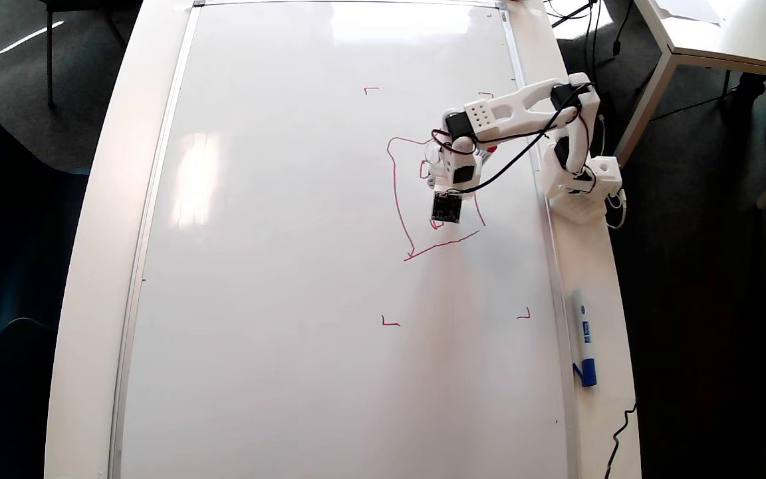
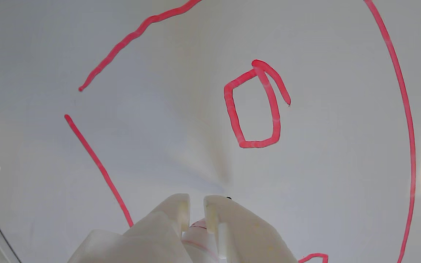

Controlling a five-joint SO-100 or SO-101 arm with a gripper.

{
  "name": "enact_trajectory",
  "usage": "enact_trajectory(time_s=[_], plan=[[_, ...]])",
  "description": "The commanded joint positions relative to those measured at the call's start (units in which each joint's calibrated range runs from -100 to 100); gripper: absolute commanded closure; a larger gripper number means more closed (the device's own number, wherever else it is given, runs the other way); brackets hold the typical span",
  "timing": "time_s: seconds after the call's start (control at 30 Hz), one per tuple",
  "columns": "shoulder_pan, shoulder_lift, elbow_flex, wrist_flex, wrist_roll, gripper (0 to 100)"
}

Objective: Draw on a whiteboard a robot head using a pen attached to the gripper

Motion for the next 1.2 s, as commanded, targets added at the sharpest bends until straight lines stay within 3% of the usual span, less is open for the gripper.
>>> enact_trajectory(time_s=[0.0,0.47,0.83,1.17], plan=[[0.34,0.18,-1.26,0.49,0.03,99],[0.71,2.70,-1.63,0.84,-0.13,99],[9.33,2.44,-1.35,0.75,0.19,99],[9.33,2.28,1.55,3.88,0.19,99]])
